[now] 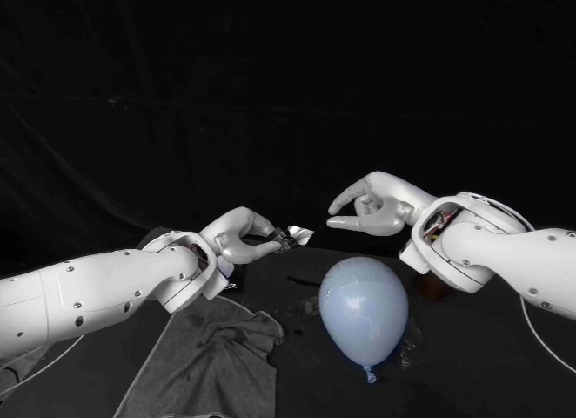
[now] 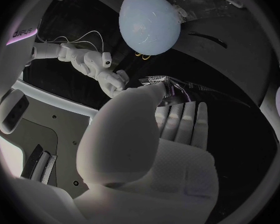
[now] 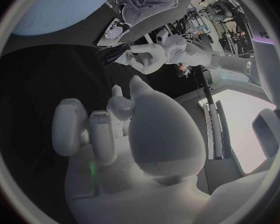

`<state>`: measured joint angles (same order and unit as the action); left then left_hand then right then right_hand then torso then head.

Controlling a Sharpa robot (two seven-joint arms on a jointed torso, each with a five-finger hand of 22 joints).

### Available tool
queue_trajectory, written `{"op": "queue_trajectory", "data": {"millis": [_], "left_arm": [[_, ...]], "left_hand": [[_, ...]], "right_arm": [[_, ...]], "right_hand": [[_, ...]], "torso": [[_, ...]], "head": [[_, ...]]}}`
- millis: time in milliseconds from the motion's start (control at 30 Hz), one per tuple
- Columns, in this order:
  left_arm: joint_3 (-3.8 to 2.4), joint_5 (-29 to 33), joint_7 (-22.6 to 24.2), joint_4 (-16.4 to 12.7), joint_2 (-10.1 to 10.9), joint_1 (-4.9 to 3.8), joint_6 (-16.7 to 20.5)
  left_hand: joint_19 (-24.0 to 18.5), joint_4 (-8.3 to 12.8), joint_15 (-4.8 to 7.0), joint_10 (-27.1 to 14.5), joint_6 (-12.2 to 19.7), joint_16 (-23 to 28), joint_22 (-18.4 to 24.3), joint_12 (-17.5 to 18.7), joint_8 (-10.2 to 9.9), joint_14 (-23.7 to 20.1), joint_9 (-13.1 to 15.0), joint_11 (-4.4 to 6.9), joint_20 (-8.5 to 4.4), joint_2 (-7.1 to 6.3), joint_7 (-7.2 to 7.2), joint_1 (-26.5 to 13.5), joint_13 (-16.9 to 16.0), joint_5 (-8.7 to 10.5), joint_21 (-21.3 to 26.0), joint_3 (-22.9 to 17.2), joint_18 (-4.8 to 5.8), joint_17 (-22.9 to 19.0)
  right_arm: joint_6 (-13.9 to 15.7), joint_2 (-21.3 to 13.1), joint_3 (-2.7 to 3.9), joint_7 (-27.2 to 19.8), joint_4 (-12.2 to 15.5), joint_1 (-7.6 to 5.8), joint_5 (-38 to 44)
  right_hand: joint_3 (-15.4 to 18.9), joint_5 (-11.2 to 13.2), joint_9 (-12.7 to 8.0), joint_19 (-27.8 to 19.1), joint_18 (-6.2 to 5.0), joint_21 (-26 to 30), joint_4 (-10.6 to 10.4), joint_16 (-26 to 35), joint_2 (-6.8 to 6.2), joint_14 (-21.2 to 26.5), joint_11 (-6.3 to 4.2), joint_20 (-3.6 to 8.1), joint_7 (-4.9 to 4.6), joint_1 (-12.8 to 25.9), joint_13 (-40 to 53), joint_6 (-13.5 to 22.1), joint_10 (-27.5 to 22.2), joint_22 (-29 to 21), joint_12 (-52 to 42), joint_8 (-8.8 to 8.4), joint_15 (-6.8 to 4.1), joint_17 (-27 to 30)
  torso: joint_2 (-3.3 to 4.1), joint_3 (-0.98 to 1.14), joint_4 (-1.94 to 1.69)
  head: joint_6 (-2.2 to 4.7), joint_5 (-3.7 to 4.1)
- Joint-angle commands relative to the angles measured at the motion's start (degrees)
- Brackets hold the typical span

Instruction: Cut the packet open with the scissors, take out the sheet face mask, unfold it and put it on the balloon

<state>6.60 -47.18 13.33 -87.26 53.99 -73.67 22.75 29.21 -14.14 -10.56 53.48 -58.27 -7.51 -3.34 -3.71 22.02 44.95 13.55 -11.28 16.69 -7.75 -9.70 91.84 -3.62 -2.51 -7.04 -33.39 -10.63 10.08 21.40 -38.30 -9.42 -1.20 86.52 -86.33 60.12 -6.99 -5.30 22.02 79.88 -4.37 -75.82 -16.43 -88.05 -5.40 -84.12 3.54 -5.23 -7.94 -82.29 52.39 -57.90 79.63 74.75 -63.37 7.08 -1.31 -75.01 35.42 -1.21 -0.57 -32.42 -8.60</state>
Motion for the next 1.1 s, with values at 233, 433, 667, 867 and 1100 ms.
{"op": "queue_trajectory", "data": {"millis": [233, 433, 667, 867, 1100], "left_arm": [[-0.33, 0.38, 1.58, 2.57, -3.37, -0.18, -2.05], [-0.39, 0.32, 1.52, 2.67, -4.0, -0.2, -2.37], [-0.41, 0.11, 1.58, 1.82, -3.75, -0.2, -2.5], [-0.45, 0.06, 1.69, 0.94, -3.36, -0.21, -2.5], [-0.52, 0.05, 1.85, 0.45, -3.16, -0.21, -2.41]], "left_hand": [[0.35, 0.01, -0.06, -0.11, 0.22, 0.44, 0.08, 0.21, 1.69, 0.01, 5.01, 0.38, 0.05, -0.69, -0.42, -0.15, 0.07, -0.21, -0.28, -0.49, 1.13, -0.11], [0.35, 0.01, -0.06, -0.11, 0.22, 0.44, 0.08, 0.21, 1.69, 0.01, 5.01, 0.38, 0.05, -0.69, -0.42, -0.15, 0.07, -0.21, -0.28, -0.49, 1.13, -0.11], [0.25, 0.07, -0.09, -0.17, 0.34, 0.51, 0.1, 0.22, 1.75, -0.12, 5.08, 0.33, 0.05, -0.71, -0.44, -0.18, 0.07, -0.21, -0.24, -0.58, 1.16, -0.15], [0.25, 0.07, -0.09, -0.17, 0.34, 0.51, 0.1, 0.22, 1.75, -0.12, 5.08, 0.33, 0.05, -0.71, -0.44, -0.18, 0.07, -0.21, -0.24, -0.58, 1.16, -0.15], [0.28, 0.12, -0.11, -0.22, 0.42, 0.57, 0.11, 0.23, 1.81, -0.24, 5.13, 0.32, 0.05, -0.71, -0.47, -0.2, 0.07, -0.21, -0.23, -0.66, 1.19, -0.19]], "right_arm": [[-5.6, 3.65, -0.12, 4.33, -1.49, -0.45, 10.31], [-4.9, 4.73, -0.16, 5.76, -2.51, -0.44, 11.54], [-5.3, 5.87, -0.22, 6.79, -3.91, -0.23, 14.48], [-6.97, 6.66, -0.34, 7.37, -4.4, 0.04, 17.81], [-9.8, 7.14, -0.48, 8.08, -4.76, 0.39, 19.48]], "right_hand": [[1.2, 0.67, 0.88, 1.54, 0.99, -2.18, -0.04, -1.42, 0.78, -5.52, -0.25, -0.27, -0.07, 2.1, 34.85, 0.88, 8.43, 3.36, -23.32, 0.52, 0.68, -13.16], [1.22, 0.32, 1.08, 1.82, 1.09, -2.6, 0.03, -1.65, 1.25, -5.67, -0.22, -0.33, -0.07, 2.39, 35.87, 0.9, 9.1, 3.87, -24.52, 0.61, 0.73, -13.91], [0.99, 0.68, 1.16, 1.84, 1.1, -2.66, 0.48, -1.7, 1.19, -5.7, -0.12, -0.39, -0.2, 1.57, 35.84, 1.35, 9.03, 4.02, -24.45, 0.42, 0.81, -14.07], [0.65, 1.48, 1.24, 1.77, 1.1, -2.62, 0.98, -1.74, 1.11, -5.72, 0.06, -0.52, -0.39, 0.4, 35.81, 1.76, 8.95, 4.11, -24.38, 0.22, 0.97, -14.22], [-0.12, 2.06, 1.37, 1.76, 1.1, -2.65, 1.45, -1.74, 1.54, -5.71, 0.11, -0.62, -0.43, -0.79, 35.93, 1.65, 9.0, 4.25, -24.5, 0.25, 1.05, -14.18]], "torso": [[-0.02, -0.02, -0.21], [-0.09, -0.08, -0.18], [0.01, -0.07, -0.19], [-0.02, -0.11, -0.21], [-0.07, -0.1, -0.18]], "head": [[-0.29, 1.83], [-0.46, 2.26], [-0.62, 2.33], [-1.02, 2.38], [-1.27, 2.36]]}}
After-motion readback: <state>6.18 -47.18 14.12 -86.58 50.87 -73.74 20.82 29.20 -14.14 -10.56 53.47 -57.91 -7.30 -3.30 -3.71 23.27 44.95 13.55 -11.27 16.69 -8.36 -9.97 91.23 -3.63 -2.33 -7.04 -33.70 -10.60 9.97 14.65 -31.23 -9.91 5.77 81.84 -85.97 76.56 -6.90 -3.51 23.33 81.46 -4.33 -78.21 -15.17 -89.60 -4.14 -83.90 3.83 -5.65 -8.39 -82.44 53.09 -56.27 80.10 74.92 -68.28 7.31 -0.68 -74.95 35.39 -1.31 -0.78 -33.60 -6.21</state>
